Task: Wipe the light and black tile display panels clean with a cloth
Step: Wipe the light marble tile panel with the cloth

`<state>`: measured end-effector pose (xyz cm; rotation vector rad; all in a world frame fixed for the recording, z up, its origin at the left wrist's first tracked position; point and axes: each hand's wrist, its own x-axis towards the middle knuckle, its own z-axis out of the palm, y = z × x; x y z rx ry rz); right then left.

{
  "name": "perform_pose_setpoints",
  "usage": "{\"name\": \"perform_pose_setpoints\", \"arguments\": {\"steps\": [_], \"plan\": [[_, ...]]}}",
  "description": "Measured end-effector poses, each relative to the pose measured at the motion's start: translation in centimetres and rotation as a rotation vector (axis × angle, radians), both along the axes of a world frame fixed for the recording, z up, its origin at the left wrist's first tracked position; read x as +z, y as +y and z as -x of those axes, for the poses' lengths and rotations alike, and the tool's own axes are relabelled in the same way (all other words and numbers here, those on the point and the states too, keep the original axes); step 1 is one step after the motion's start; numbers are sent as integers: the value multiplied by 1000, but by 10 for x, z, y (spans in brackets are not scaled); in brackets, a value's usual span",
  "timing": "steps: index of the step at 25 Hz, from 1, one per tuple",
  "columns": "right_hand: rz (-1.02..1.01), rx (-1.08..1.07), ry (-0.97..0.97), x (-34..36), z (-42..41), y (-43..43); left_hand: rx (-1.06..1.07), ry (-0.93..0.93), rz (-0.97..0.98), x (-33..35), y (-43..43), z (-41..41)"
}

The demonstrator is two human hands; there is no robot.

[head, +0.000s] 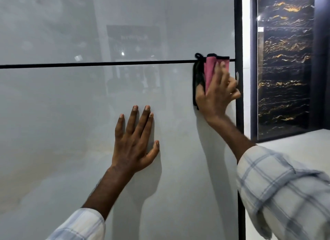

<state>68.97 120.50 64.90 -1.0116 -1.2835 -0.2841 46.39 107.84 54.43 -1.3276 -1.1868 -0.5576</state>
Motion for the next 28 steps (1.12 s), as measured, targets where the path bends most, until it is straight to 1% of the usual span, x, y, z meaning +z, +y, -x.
{"name": "perform_pose_setpoints", "arguments": {"steps": [1, 3, 4, 5, 6, 8, 9, 10, 11, 13, 14, 15, 17, 18, 19, 21, 22, 23, 25, 26, 27, 28], "plan": [[-70, -36, -112, -4, 14, -6, -3, 5, 0, 0, -1, 1], [-340, -50, -531, -18, 23, -12, -16, 7, -1, 0, -4, 2], [-458, -43, -691, -15, 17, -10, -21, 4, 5, 2, -6, 2], [-497, -21, -738, -8, 7, -6, -26, 5, 19, 2, -7, 1], [-472, 1, -668, 0, 0, 0, -30, 18, 39, 2, -8, 1], [-268, 44, -306, 6, 3, 1, -36, 40, 84, 4, -16, 3], [-214, 36, -202, 4, 13, -4, -28, 34, 82, 7, -23, 7], [-220, 20, -199, -1, 29, -11, 0, 9, 55, 11, -30, 15], [-289, 5, -292, -7, 40, -16, 39, -25, 18, 14, -38, 24], [-493, 5, -578, -6, 39, -17, 125, -50, 2, 17, -50, 41], [-538, 20, -620, 5, 30, -13, 160, -39, 15, 16, -51, 46], [-517, 36, -563, 17, 25, -11, 184, -29, 25, 15, -49, 47], [-397, 42, -357, 24, 32, -17, 192, -40, 20, 12, -43, 44], [-399, 47, -353, 19, 44, -24, 190, -50, 12, 10, -40, 42], [-461, 74, -443, 9, 58, -32, 186, -55, 4, 8, -38, 42], [-655, 110, -686, -4, 66, -35, 189, -46, 0, 7, -38, 43], [-695, 103, -724, 2, 59, -29, 191, -42, 4, 7, -39, 44], [-662, 86, -666, 12, 50, -22, 196, -46, 7, 7, -40, 45], [-431, 83, -384, 22, 44, -18, 206, -57, 17, 7, -40, 43], [-336, 82, -284, 20, 48, -24, 204, -66, 20, 8, -40, 41], [-328, 85, -282, 13, 59, -34, 194, -69, 21, 9, -40, 39], [-406, 95, -393, 1, 71, -42, 174, -67, 27, 11, -41, 38]]}}
